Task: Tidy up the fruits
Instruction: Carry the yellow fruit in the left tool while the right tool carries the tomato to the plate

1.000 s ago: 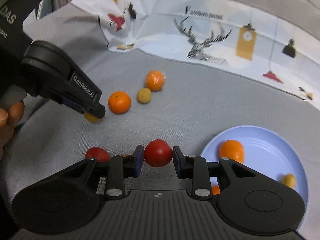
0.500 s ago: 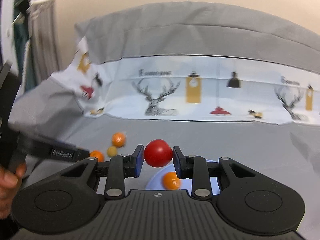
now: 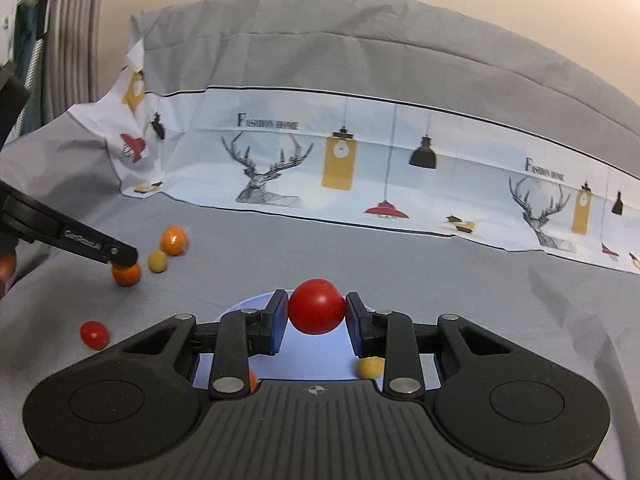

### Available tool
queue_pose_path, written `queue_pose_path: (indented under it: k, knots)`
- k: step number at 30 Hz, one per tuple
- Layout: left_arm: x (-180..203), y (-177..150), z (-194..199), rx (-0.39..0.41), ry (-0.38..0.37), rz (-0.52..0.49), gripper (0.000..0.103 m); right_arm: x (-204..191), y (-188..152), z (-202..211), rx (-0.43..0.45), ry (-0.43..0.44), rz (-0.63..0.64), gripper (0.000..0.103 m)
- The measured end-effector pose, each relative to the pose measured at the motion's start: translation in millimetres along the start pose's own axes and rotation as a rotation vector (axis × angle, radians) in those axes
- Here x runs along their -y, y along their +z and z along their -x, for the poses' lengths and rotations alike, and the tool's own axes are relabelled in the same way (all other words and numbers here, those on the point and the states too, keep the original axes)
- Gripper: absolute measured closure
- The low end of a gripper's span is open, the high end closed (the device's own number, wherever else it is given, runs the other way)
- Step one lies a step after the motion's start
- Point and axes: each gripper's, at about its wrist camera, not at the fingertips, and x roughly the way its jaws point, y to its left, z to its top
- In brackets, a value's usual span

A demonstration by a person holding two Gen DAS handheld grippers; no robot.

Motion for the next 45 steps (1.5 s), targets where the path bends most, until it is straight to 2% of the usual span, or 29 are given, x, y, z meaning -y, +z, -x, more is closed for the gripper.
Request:
queue_pose_path:
  k: [4,10,20,24,26,30,33,35,39,42,45]
  knots:
    - [10.9,-1.3,2.5,0.026,-0.011,-0.044,0.073,13.2,0.2,-1.3,0.0,-0.01,-0.061,0.07]
    - [41.4,-10.0,7.0,0.083,-0.021,-0.206,0.073,18.1,-1.9,-7.2,-0.025,-0.029,-0.088,0.07]
    - [52.9,-13.4,2.8,0.065,-0.113,-0.142,0.073,17.4,-2.8,-15.7,-0.062,-0.034,-0.092,0.07]
    - [68.3,-15.7,1.7,0.069,-0.165,-0.153,0.073,18.4,-2.4,-14.7,-0.056,-0.042,-0.109,0.07]
    - [75.9,-17.3,1.9,0.062,-0.189,-0.195,0.073,20.0,-2.0,-12.8,-0.046,-0.051,-0.118,0.07]
    - [86.0,-18.9,3.3,0.071,-0.249,-0.217,0.073,33.9,-2.9,-11.1,-0.036,-0.071,-0.19,0.07]
    - [91.7,-22.6,0.5,0.035,-0.31,-0.233,0.073,50.8,-6.4,-12.5,-0.049,-0.084,-0.285,0.07]
    - [99.0,-27.9,-2.9,-0.012,-0.354,-0.272,0.073,59.7,-9.9,-15.1,-0.069,-0.084,-0.341,0.07]
    - [120.2,-44.5,-0.6,-0.015,-0.371,-0.418,0.073,66.6,-17.2,-24.0,-0.125,-0.058,-0.406,0.07]
    - [129.4,-54.1,-2.2,-0.015,-0.368,-0.483,0.073,61.2,-18.2,-28.3,-0.15,-0.051,-0.384,0.07]
    - [131.8,-57.5,-4.8,-0.017,-0.361,-0.505,0.073,55.4,-16.8,-30.3,-0.159,-0.034,-0.353,0.07]
